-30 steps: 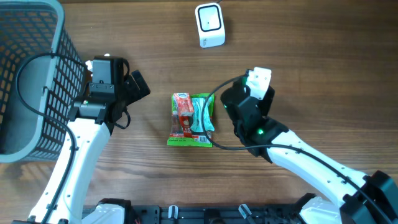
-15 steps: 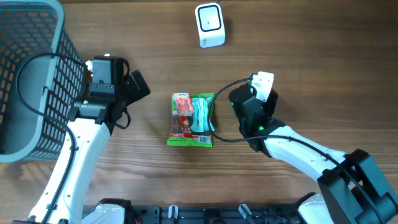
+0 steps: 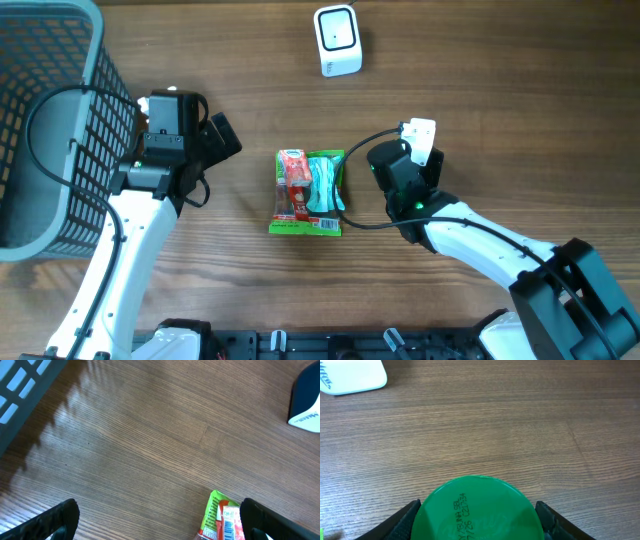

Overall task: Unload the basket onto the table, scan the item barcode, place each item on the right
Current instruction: 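Lower the jar beside the packets and open the right gripper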

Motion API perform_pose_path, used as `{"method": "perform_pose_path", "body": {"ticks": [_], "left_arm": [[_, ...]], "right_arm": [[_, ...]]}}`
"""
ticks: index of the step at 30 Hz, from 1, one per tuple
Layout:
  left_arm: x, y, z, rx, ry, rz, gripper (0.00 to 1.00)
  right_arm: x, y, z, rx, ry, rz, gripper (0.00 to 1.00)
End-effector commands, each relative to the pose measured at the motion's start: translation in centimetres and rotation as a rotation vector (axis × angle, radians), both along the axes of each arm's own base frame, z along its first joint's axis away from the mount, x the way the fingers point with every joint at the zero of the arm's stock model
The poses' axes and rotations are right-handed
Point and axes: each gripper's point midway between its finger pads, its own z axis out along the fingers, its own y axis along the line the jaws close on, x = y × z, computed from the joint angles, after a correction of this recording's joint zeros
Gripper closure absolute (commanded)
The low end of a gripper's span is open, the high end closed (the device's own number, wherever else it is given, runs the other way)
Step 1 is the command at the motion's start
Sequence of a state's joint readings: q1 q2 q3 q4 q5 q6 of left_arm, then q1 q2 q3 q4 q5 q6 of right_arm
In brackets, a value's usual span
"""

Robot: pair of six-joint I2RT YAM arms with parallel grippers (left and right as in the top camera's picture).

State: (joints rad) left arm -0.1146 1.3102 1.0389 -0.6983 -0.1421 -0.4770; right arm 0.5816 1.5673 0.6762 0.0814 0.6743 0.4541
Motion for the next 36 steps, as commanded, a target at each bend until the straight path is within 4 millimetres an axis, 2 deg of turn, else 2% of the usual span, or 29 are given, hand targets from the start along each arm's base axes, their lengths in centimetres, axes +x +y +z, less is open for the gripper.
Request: {"method": "perform_pose_path", "body": {"ticks": [1,2,8,11,15,17,21,25,27,28,30,34,36], "left_arm": [[0.2,0.4,0.3,0.010,-0.010,0.012,0.00],[0.2,0.4,0.3,0.010,-0.010,0.012,0.00],[0.2,0.4,0.3,0.010,-0.010,0.012,0.00],[0.2,0.4,0.3,0.010,-0.010,0.012,0.00],[0.2,0.4,0.3,0.010,-0.010,0.012,0.00],[0.2,0.4,0.3,0.010,-0.010,0.012,0.00],[0.2,0.4,0.3,0.010,-0.010,0.012,0.00],[0.2,0.4,0.3,0.010,-0.010,0.012,0.00],[0.2,0.4,0.3,0.010,-0.010,0.012,0.00],[0.2,0.4,0.3,0.010,-0.010,0.012,0.00],[0.2,0.4,0.3,0.010,-0.010,0.012,0.00],[0.2,0.4,0.3,0.010,-0.010,0.012,0.00],[0.2,0.4,0.3,0.010,-0.010,0.012,0.00]], "right_arm": [[0.0,0.0,-0.1,-0.009,0.003,0.001,0.36],[0.0,-0.1,-0.1,-0.011,0.006,0.001,0.20],[-0.1,-0.1,0.2,-0.009,0.004,0.001,0.14],[-0.1,-0.1,1.7,0.010,-0.027,0.002,0.09],[-0.6,0.7,5.4,0.059,-0.063,0.075,0.06],[-1.2,1.3,8.5,0.104,-0.079,0.129,0.06],[-2.4,0.7,14.6,0.188,-0.065,0.146,0.09],[-4.0,-0.7,19.7,0.397,0.184,0.113,0.10],[-4.2,-1.4,21.0,0.438,0.312,0.105,0.07],[-4.3,-1.4,21.3,0.444,0.412,0.124,0.01],[-4.2,-1.3,20.4,0.426,0.526,0.131,0.00],[-3.0,-1.0,15.6,0.392,0.690,0.101,0.00],[-2.8,-0.4,12.2,0.403,0.794,0.083,0.01]]}}
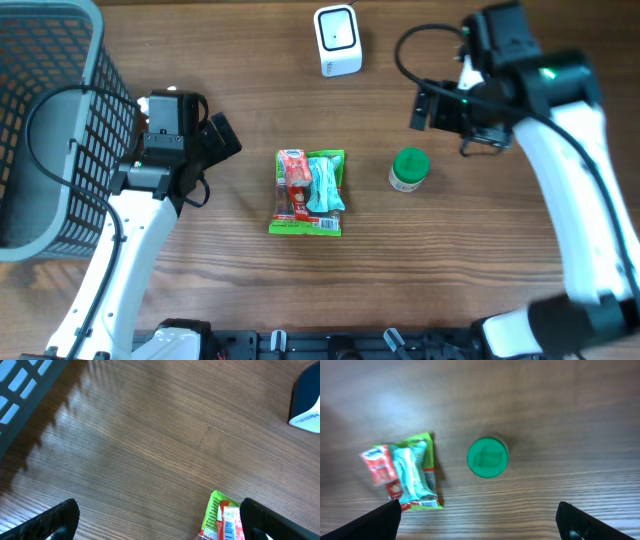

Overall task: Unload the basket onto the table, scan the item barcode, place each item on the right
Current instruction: 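Lower the jar beside the packets and open the right gripper, then regrasp the green-capped jar with the right gripper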

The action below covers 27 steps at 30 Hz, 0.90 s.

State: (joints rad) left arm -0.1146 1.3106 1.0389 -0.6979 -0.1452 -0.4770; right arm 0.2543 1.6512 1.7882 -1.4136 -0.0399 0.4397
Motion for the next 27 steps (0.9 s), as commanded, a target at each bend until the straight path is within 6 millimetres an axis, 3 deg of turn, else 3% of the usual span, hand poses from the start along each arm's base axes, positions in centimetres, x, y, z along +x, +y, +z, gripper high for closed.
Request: {"method": "perform_pose_path", "body": {"ticks": [1,5,7,13,14,17,18,23,27], "left_arm": [[0.2,0.4,0.3,0.008,-0.009,0.011,0.00],[0.2,0.4,0.3,0.008,-0.009,0.011,0.00],[0.2,0.4,0.3,0.008,-0.009,0.011,0.00],[0.2,0.4,0.3,0.008,-0.009,0.011,0.00],[0.2,0.4,0.3,0.008,-0.009,0.011,0.00],[0.2,0.4,0.3,0.008,-0.009,0.011,0.00],[0.2,0.4,0.3,0.008,-0.009,0.011,0.00],[0.2,0.4,0.3,0.008,-0.009,0.011,0.00],[0.2,0.4,0.3,0.008,-0.009,0.011,0.00]], "right_arm": [[0.1,1.4,-5.0,0.034,0.161,0.036,0.00],[0.5,1.5,-11.3,0.024,0.257,-0.030,0.00],[0.3,1.5,-13.3,0.026,0.274,-0.064,0.00],[-0.5,1.2,-17.4,0.021,0.283,-0.066,0.04],[-0.4,1.3,-17.6,0.021,0.275,-0.065,0.06],[0.1,1.3,-18.0,0.025,0.250,-0.069,0.30],[0.2,1.3,-18.0,0.026,0.245,-0.069,0.33],[0.8,1.6,-17.9,0.030,0.221,-0.044,0.34],[1.4,2.0,-17.9,0.004,0.170,0.140,0.34]]}}
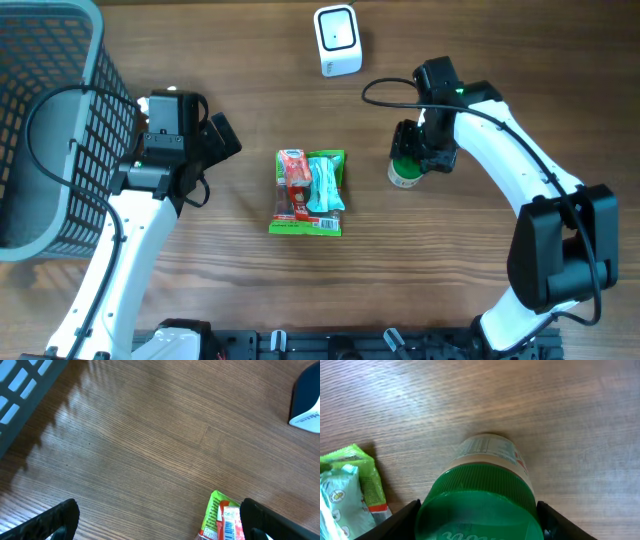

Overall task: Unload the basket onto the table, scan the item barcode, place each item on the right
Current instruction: 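Regrasp the green-capped jar with the right gripper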

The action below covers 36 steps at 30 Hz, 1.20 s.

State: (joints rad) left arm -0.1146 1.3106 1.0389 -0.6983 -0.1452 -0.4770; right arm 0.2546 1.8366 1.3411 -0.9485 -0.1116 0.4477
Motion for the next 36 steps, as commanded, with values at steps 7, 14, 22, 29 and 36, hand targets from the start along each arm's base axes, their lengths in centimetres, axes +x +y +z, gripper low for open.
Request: {"method": "perform_pose_path", "body": {"ticks": [7,14,22,29,36], "left_arm": [[0.2,0.4,0.3,0.008,-0.010,0.011,0.00],[0.2,0.4,0.3,0.008,-0.010,0.011,0.00],[0.2,0.4,0.3,0.008,-0.010,0.011,0.00],[0.2,0.4,0.3,0.008,-0.010,0.011,0.00],[0.2,0.4,0.3,0.008,-0.010,0.011,0.00]], "right_arm": [[0.4,0.4,-0.5,-0.023,-0.052,0.292,0.34],[0.8,0.5,-0.4,-0.031,-0.084,0.382,0.33],[0.7,0.5,-0.4,-0.024,-0.068,0.312,0.06],[0.4,0.3,-0.5,-0.027,-0.044,0.243,0.26],[0.9,0.0,-0.5,-0.063,-0.084,0.375,0.41]]}}
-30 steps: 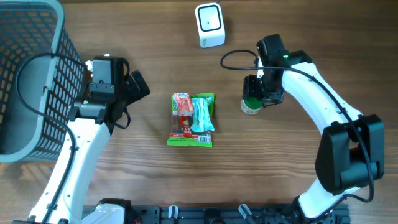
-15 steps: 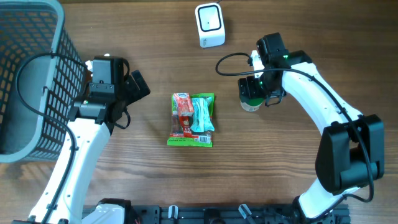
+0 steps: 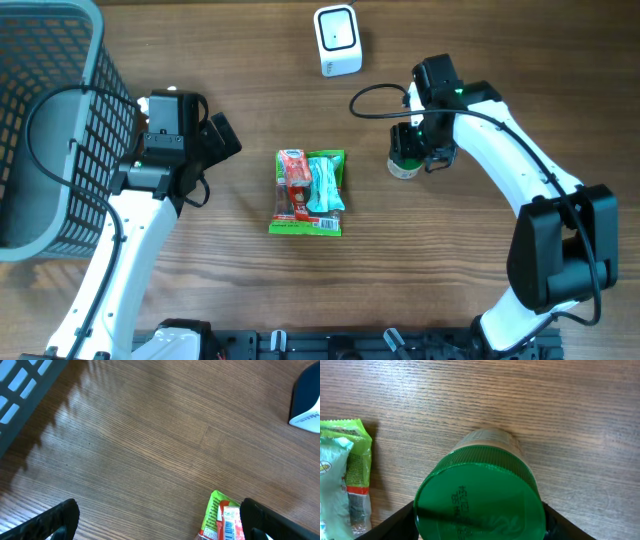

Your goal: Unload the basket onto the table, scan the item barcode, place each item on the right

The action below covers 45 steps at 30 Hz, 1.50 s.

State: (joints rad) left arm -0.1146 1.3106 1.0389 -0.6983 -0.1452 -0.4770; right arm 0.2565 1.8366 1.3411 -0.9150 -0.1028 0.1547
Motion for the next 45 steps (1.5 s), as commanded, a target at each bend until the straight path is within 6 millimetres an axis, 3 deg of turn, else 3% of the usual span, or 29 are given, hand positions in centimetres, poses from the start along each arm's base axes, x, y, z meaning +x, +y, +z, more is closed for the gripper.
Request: {"method": "perform_pose_path", "body": {"ticks": [1,3,6,11,15,19,30,38,45], "left_arm": [[0.2,0.4,0.3,0.008,-0.010,0.011,0.00],[0.2,0.4,0.3,0.008,-0.010,0.011,0.00],[0.2,0.4,0.3,0.008,-0.010,0.011,0.00],[0.2,0.4,0.3,0.008,-0.010,0.011,0.00],[0.2,0.4,0.3,0.008,-0.010,0.011,0.00],[0.2,0.4,0.3,0.008,-0.010,0.011,0.00],[0.2,0.4,0.3,0.008,-0.010,0.011,0.00],[0.2,0.4,0.3,0.008,-0.010,0.011,0.00],[0.2,0.4,0.3,0.008,-0.010,0.011,0.00]], "right_arm": [[0.2,-0.2,-0.6,-0.038,-0.017,0.106,0.36],[0.2,-0.2,-0.6,-0.040,-0.018,0.105,0.27],[0.5,-0.1,0.1,-0.036,-0.027,0.096,0.02],[1.8,0.3,5.0,-0.011,-0.082,0.039,0.00],[1.7,0.4,6.3,0.012,-0.062,-0.053,0.00],[0.4,0.0,5.3,-0.003,-0.009,-0.064,0.00],[-0.7,-0.2,-2.8,0.011,-0.032,-0.096,0.03],[-0.1,-0.4,-3.0,0.000,-0.063,-0.081,0.06],[0.9,0.2,-1.4,0.024,-0.080,-0.084,0.07]]}}
